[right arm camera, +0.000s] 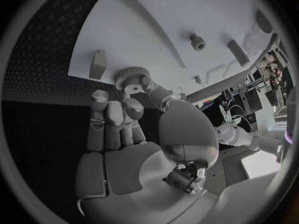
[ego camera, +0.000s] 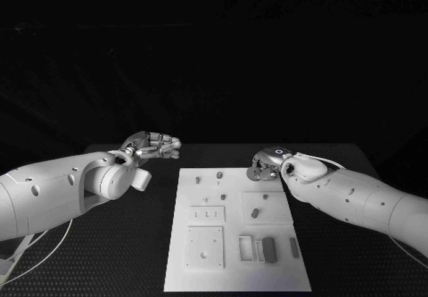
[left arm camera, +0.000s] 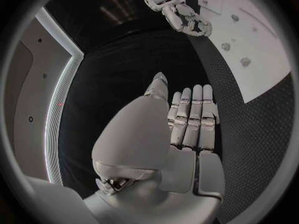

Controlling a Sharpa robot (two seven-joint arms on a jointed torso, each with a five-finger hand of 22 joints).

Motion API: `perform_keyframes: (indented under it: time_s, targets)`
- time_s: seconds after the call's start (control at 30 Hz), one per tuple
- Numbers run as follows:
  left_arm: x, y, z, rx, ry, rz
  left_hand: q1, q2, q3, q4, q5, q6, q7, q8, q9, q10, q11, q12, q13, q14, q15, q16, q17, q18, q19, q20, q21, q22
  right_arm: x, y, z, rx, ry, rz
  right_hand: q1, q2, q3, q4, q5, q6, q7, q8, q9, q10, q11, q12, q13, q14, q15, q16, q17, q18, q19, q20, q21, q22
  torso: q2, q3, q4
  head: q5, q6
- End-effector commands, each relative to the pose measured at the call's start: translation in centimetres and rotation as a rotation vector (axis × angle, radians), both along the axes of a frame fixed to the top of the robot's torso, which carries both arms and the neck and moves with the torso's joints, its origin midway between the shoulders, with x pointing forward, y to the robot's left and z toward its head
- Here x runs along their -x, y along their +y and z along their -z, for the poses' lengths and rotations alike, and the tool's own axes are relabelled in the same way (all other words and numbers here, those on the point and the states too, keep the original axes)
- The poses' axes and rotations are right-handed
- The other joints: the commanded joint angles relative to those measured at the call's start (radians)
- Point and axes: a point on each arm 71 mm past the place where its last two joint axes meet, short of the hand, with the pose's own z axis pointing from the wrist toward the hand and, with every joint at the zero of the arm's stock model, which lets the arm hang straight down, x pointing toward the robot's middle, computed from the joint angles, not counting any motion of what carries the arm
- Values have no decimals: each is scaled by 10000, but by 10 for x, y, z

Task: Assemble the parts on the task board

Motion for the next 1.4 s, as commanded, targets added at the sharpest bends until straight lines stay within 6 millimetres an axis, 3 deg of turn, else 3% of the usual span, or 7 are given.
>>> perform_keyframes:
  time_s: [0.03,0.43,0.63,0.77,0.9,1.2,1.4]
  targets:
    - [1,-3,-1,45,-73,120,42,57,-55,-10,-53,-48,25,-40,-17,-67,-7,-55,-7,5,30,-59,15,191,41,44,-69,-10,5,-3,8,597,-348,-13,49,64,-64,-1,22,343,56,149,82,15,-86,56,-6,102,-38,75,29,295,71,-16,47,134,-1,0,4,-18,34]
    - [2,-1,-1,44,-80,68,41,54,-58,-10,-53,-44,22,-38,-17,-62,-8,-55,-6,8,30,-62,21,191,43,44,-71,-9,12,7,-12,87,-1784,-103,12,-70,-89,13,22,495,-9,208,107,125,-150,27,-48,238,-101,84,60,295,171,-56,77,113,1,-6,-5,-7,99]
    - [2,0,-2,44,-84,54,40,51,-61,-11,-53,-42,20,-37,-16,-60,-9,-55,-5,10,30,-64,24,191,45,44,-72,-9,20,25,-23,-183,-1998,-605,1,-142,-88,21,22,527,-24,215,110,173,-165,5,-71,276,-117,74,42,295,209,-74,84,103,-2,0,-12,17,154]
    - [2,0,-2,43,-88,48,41,49,-62,-11,-53,-42,19,-37,-16,-58,-10,-55,-5,11,30,-65,26,191,46,44,-73,-9,29,48,-27,-326,-2098,-1159,-103,-214,-95,67,22,530,-26,203,105,206,-168,-25,-96,294,-122,51,9,295,239,-79,77,86,5,0,-1,16,238]
    - [2,-1,-2,47,-83,62,41,47,-63,-11,-53,-41,19,-36,-16,-57,-10,-55,-4,11,30,-67,28,191,46,44,-74,-9,35,62,-29,-339,-2199,-1472,-128,-244,-84,74,22,529,-27,197,102,216,-169,-37,-105,302,-123,44,0,295,249,-83,73,79,6,8,-4,35,247]
    - [2,-2,-2,50,-83,81,40,43,-67,-11,-53,-40,18,-35,-17,-56,-10,-56,-4,13,31,-70,32,191,48,44,-75,-8,42,92,-25,-53,-2298,-1879,-162,-318,-51,83,22,534,-29,189,98,237,-171,-61,-122,306,-125,23,-33,295,267,-92,61,64,0,-18,32,72,240]
    - [2,-3,-2,51,-85,96,39,44,-68,-10,-53,-39,17,-35,-17,-55,-10,-58,-4,14,31,-73,36,191,50,44,-76,-8,43,110,-18,119,-2087,-2098,-163,-332,-34,84,23,535,-30,186,96,243,-173,-69,-128,307,-126,16,-44,295,273,-96,57,59,9,-8,46,80,230]
